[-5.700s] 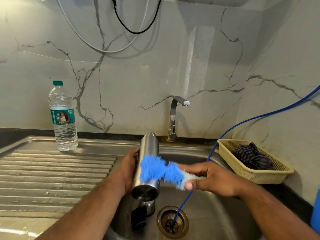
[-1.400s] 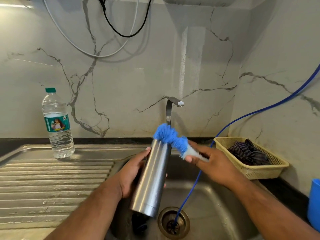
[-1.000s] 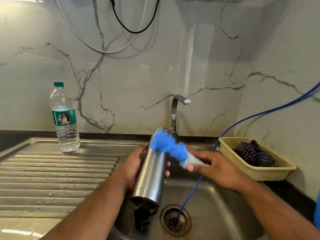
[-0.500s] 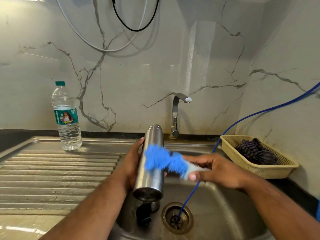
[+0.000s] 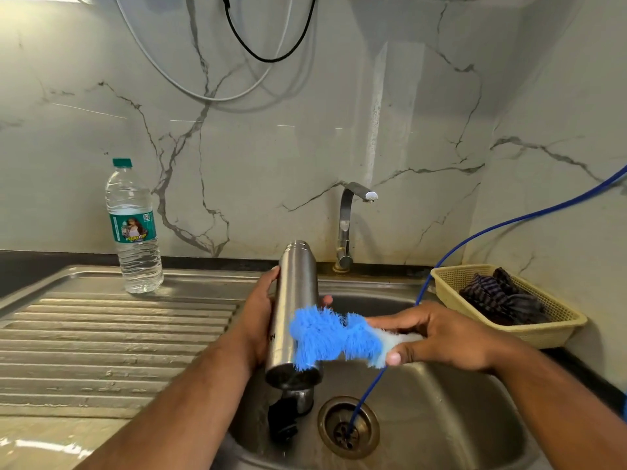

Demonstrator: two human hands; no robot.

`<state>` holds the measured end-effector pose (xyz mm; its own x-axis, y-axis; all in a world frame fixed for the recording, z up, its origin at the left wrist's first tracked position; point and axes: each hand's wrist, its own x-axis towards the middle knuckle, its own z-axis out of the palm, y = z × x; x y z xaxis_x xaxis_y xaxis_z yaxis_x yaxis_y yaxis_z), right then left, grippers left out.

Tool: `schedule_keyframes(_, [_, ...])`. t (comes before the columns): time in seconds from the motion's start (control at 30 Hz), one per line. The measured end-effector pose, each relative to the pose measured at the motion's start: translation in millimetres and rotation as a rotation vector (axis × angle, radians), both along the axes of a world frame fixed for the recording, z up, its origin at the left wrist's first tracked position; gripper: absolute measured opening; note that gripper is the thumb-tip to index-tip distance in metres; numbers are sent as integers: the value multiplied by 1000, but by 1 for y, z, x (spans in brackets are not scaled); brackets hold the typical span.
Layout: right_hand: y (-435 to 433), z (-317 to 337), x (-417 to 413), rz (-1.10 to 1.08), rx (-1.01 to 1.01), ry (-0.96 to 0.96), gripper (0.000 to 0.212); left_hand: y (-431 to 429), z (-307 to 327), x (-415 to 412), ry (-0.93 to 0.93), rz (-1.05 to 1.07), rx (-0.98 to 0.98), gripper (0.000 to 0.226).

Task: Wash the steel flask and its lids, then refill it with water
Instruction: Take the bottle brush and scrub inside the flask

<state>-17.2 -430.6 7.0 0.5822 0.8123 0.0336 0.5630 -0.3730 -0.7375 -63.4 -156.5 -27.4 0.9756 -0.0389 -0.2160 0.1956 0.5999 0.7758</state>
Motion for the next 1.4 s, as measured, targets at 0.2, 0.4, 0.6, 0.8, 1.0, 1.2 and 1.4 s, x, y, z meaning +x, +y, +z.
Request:
schedule_keyframes(0.2, [29, -8, -14, 59, -58, -187, 55, 10, -3, 8, 42, 21, 241, 88])
schedule_keyframes(0.4, [18, -7, -6, -43, 24, -150, 55, 8, -3, 6, 44, 45, 280, 71])
schedule_keyframes(0.6, [24, -7, -7, -227, 46, -250, 55, 14, -1, 6, 28, 10, 252, 85])
schedule_keyframes(0.8, [25, -9, -13, -55, -10, -116, 57, 15, -5, 8, 6, 59, 223, 75])
schedule_keyframes(1.0, [23, -12, -11, 14, -37, -12, 58, 15, -6, 9, 16, 67, 251, 68])
schedule_keyframes(1.2, [29, -17, -8, -214, 162, -131, 58, 13, -5, 9, 10, 45, 334, 87])
schedule_keyframes(1.4, [29, -15, -10, -127, 101, -93, 55, 12, 2, 4, -1, -12, 230, 96])
